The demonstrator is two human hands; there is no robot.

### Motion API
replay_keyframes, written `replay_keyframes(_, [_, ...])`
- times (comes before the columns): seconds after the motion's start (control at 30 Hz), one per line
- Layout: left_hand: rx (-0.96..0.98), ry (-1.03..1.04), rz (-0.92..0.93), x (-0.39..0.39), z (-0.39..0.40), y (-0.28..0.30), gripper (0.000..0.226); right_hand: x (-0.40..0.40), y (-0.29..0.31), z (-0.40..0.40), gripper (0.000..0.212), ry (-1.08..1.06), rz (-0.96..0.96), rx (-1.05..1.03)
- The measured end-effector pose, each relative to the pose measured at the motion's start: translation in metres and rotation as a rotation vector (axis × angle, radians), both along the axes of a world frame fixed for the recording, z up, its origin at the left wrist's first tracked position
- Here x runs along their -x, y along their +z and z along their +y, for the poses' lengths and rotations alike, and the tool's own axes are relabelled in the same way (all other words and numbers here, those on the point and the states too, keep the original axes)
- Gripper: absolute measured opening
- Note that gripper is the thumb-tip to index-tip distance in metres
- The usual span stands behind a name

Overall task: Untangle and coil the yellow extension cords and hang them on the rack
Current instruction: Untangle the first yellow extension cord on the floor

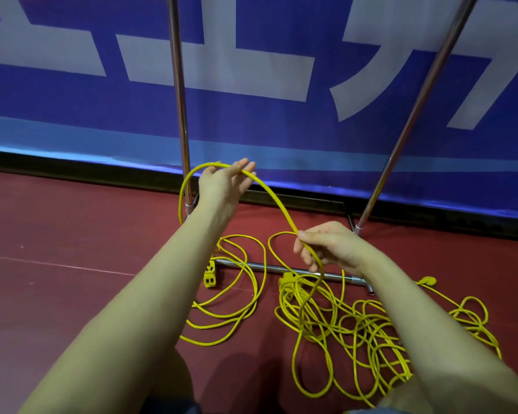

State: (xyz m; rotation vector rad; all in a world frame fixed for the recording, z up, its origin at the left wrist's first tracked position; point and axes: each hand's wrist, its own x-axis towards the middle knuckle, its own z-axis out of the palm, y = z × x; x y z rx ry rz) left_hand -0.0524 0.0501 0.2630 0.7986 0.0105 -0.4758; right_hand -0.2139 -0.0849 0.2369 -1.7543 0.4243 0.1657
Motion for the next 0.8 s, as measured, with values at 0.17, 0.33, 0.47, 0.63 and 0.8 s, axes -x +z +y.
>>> replay_keyframes(0.17, [-0.138,-0.246,-0.105,0.035,-0.012,0.000,0.047,-0.005,0.001,0.005,0.030,-0.064,-0.072,-0.030])
replay_keyframes(0.33, [-0.146,-0.256,-0.160,0.043,-0.013,0.003,0.048,-0.011,0.009,0.011,0.030,-0.082,-0.189,-0.132])
replay_keyframes(0.47, [0.042,-0.177,-0.144,0.037,-0.009,0.023,0.043,-0.015,0.022,0.003,0.035,-0.086,-0.294,-0.242])
replay_keyframes(0.63, [0.186,-0.064,-0.090,0.020,-0.003,0.038,0.038,-0.014,0.009,-0.008,0.035,-0.046,-0.234,-0.202])
replay_keyframes(0.8, [0.212,-0.004,-0.007,0.008,0.001,0.028,0.033,-0.015,0.001,-0.010,0.020,-0.072,-0.231,-0.156])
